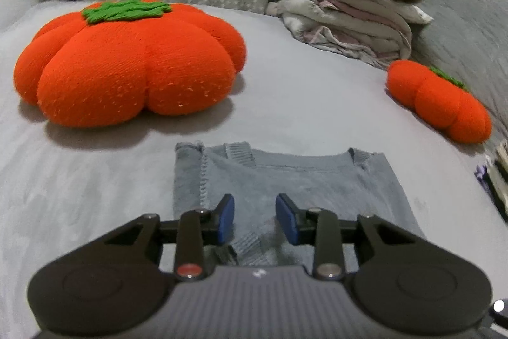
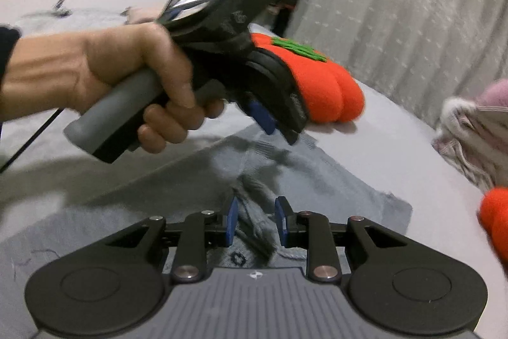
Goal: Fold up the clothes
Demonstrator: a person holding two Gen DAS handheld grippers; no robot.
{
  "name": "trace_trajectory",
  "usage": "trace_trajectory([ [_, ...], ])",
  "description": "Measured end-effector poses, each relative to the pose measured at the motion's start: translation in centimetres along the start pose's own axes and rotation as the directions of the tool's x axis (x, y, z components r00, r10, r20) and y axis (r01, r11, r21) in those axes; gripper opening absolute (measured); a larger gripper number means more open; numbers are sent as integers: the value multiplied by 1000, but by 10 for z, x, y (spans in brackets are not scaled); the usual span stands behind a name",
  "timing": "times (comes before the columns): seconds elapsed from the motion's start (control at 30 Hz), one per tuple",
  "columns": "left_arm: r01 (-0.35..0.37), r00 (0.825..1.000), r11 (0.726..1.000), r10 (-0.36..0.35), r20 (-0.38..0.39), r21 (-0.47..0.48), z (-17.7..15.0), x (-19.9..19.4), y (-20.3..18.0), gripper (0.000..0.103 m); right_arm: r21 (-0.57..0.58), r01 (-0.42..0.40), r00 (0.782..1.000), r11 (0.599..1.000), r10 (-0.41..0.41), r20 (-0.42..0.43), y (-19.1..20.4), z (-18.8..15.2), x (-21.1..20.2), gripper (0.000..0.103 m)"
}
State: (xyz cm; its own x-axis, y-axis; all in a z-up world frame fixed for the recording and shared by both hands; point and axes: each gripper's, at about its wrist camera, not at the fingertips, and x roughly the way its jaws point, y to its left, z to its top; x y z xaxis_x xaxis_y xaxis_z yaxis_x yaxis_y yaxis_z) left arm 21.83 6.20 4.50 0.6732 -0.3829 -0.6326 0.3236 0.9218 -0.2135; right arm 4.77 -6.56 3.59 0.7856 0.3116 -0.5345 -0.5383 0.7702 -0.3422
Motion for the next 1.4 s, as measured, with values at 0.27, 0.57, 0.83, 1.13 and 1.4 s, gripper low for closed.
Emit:
trace_trajectory([
  [0.27,-34,998,998,37,-50,53,-7,16,-7,6,-73,-13,998,997,8,-59,9,0,28,9],
  [0.57,-60,998,998,61,26,-26,0,6,10,4,17,99,995,995,-99,27,16,12,10,5],
  [0.83,-119,991,992,121,54,-44,4,6,18,4,33,112,993,993,-113,22,38,26,21,5],
  [1.13,-178,983,984,177,45,29,-4,16,10,4,23,105,993,994,-104,-53,44,21,42,6],
  [1.4,-188,982,982,188,22,4,-4,14,12,22,151,64,997,986,-58,-46,28,24,13,27],
])
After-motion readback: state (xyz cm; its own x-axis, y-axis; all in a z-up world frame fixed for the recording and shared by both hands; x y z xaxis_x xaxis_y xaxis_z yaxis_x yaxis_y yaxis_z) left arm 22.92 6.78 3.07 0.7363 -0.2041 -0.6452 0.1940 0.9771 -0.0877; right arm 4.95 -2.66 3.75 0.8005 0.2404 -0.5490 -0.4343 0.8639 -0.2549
